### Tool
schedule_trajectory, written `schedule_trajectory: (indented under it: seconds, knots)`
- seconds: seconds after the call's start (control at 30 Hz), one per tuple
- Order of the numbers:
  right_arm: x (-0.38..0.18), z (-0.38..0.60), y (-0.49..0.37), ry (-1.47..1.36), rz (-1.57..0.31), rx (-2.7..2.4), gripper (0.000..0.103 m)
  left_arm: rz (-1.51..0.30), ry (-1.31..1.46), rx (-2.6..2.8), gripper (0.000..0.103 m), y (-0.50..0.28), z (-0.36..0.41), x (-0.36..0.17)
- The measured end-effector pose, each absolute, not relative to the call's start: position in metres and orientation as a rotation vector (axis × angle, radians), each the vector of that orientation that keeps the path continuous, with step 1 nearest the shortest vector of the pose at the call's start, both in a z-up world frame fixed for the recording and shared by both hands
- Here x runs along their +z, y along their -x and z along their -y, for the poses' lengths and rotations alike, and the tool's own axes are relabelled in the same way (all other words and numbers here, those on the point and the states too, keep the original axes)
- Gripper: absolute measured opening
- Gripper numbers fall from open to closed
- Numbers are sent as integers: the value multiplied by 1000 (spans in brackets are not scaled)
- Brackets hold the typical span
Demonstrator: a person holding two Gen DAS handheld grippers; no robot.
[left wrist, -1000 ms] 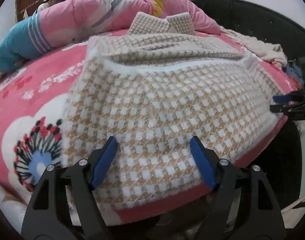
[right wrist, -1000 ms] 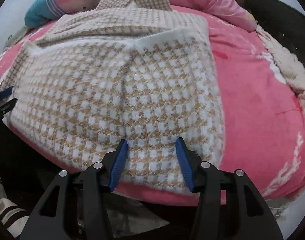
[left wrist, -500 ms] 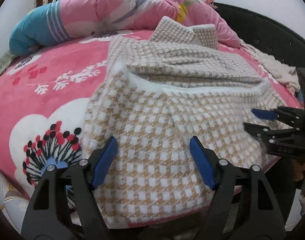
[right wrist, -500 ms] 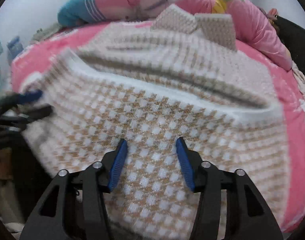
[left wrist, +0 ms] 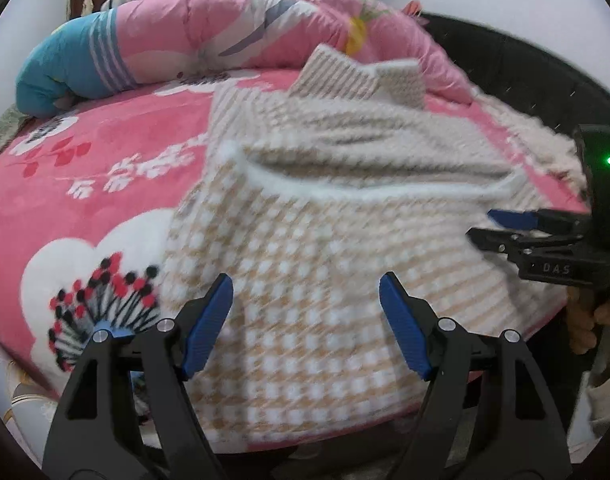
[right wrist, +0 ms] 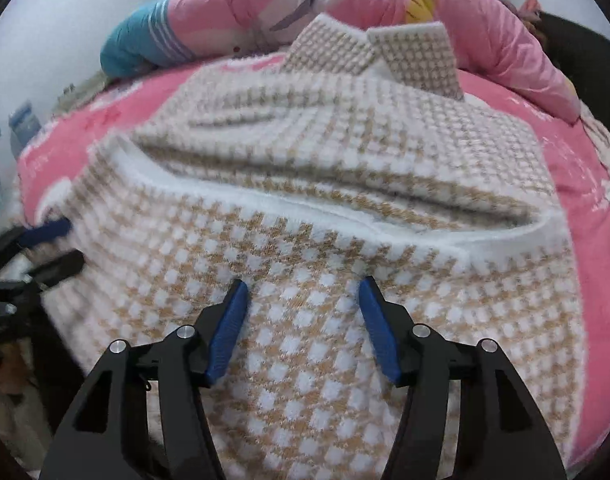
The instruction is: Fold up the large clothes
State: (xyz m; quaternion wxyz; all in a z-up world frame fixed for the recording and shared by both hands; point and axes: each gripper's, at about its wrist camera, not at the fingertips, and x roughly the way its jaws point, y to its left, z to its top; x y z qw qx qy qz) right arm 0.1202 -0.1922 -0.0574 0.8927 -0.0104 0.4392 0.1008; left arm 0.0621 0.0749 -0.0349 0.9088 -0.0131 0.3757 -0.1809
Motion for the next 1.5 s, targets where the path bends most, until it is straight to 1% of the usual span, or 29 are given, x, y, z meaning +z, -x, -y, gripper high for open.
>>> schedule_trajectory:
  seconds: [0.13,0.23,0.27,0.33,0.37,0.4,0.47,0.63,0.7,0.77,0.87,0.97,1.0,1.17,1.23,1.3,1.4,1.5]
  knots:
    - [-40,223,-105,-27,-867,147,57,-757,39,-432,77,-69,-58,-24]
    - [-49,250,-105,-87,-905,57,58,-768,29,-456,80,-80,-37,-22]
    - [-54,255,-108,-101,-919,38,62,-777,24,-457,83,-84,-30,-24]
    - [-73,266,-113,-134,-967,13,68,-810,2,-442,85,-96,-16,-32]
    - [-83,267,-116,-139,-971,32,74,-854,-21,-407,87,-104,-9,-43]
    - [-87,264,-116,-118,-957,32,76,-882,-30,-385,91,-112,-6,-50]
    - [-84,259,-117,-77,-959,18,77,-881,6,-379,93,-115,-9,-54]
    - [-65,271,-116,-102,-952,21,78,-880,4,-383,93,-114,-9,-54]
    - [-57,275,-108,-92,-929,-8,85,-880,9,-383,94,-114,-10,-54]
    - [-54,283,-101,-103,-922,-32,85,-880,11,-383,94,-115,-11,-54]
    - [-74,292,-105,-121,-976,-33,86,-875,15,-384,95,-114,-11,-54]
    - [-76,282,-106,-63,-969,-37,94,-886,2,-381,95,-116,-11,-49]
    - [-76,280,-107,-49,-973,-44,95,-892,-1,-380,95,-118,-13,-46]
    - [-73,283,-103,-61,-968,-27,96,-827,-11,-318,95,-105,-34,-24]
    - [-72,282,-102,-54,-967,-24,96,-854,-5,-272,95,-106,-45,-32]
    - [-66,282,-98,-62,-966,-23,96,-936,13,-220,95,-113,-57,-52]
    - [-50,272,-88,-82,-925,44,96,-907,-19,-219,95,-109,-53,-55]
    - [-32,251,-73,-34,-850,135,96,-912,-55,-188,95,-111,-43,-57]
